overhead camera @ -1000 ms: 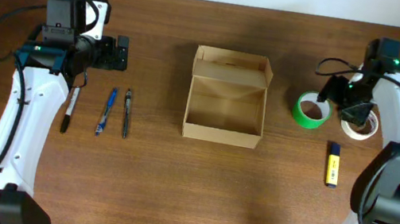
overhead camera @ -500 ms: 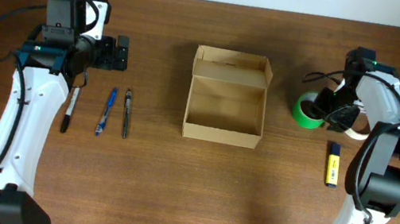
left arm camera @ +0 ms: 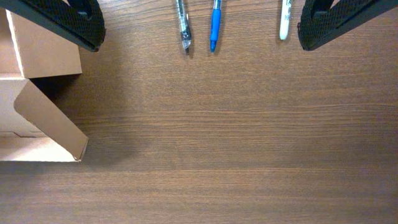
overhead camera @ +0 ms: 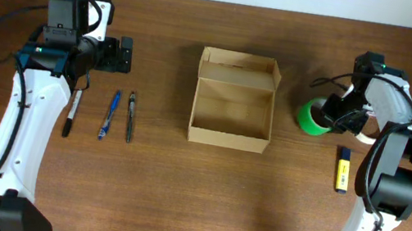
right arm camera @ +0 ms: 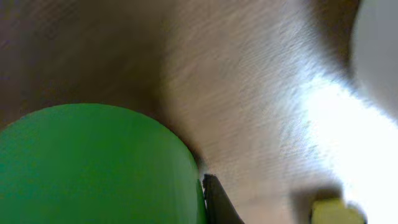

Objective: Pack container
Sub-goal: 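Carry the green tape with the right gripper and lower it into the box, then release the green tape and move the right gripper to the white tape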

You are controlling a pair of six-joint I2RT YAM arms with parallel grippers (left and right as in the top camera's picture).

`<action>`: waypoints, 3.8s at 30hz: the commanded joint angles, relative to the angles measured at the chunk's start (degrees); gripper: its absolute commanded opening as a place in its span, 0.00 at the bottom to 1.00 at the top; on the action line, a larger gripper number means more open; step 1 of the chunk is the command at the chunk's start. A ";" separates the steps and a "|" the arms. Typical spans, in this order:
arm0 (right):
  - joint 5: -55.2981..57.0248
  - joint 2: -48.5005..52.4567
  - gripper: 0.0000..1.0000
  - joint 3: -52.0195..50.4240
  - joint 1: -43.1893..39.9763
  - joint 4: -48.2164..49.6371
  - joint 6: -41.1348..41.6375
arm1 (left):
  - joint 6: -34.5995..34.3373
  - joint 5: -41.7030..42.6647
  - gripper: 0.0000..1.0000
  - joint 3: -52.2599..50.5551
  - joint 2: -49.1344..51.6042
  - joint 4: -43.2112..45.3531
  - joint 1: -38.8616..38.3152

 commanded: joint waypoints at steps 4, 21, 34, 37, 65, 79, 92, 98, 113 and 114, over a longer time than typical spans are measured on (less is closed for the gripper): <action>-6.49 -14.91 0.04 12.44 5.66 -8.17 -7.96 | 0.70 0.81 0.99 1.09 -0.02 -0.07 0.24; 8.61 -18.05 0.04 18.88 34.29 -5.66 -27.08 | 0.68 0.81 0.99 1.09 -0.02 -0.07 0.24; 4.31 -3.61 0.04 18.64 35.45 -8.07 -27.02 | 0.68 0.81 0.99 1.09 -0.02 -0.07 0.24; 2.34 -1.53 0.04 18.58 35.52 -8.11 -26.67 | 0.68 0.81 0.99 1.09 -0.02 -0.07 0.24; 6.95 4.42 0.35 17.53 37.53 -2.25 -25.31 | 0.70 0.81 0.99 1.09 -0.02 -0.07 0.24; 10.03 -10.23 0.40 29.03 36.72 -13.73 -25.24 | 0.70 0.81 0.99 1.09 -0.02 -0.07 0.24; 16.35 -25.35 0.66 27.50 -0.26 -15.63 -10.97 | 0.68 0.81 0.99 1.09 -0.02 -0.07 0.24; 2.78 -15.69 0.66 21.07 -17.09 -14.80 -9.53 | 0.68 0.81 0.99 1.09 -0.02 -0.07 0.24; 0.98 4.52 0.65 16.65 -19.17 -8.02 -8.02 | 0.68 0.81 0.99 1.09 -0.02 -0.07 0.24; 1.01 5.14 0.64 16.65 -19.04 -7.78 -7.76 | 0.68 0.81 0.99 1.09 -0.02 -0.07 0.24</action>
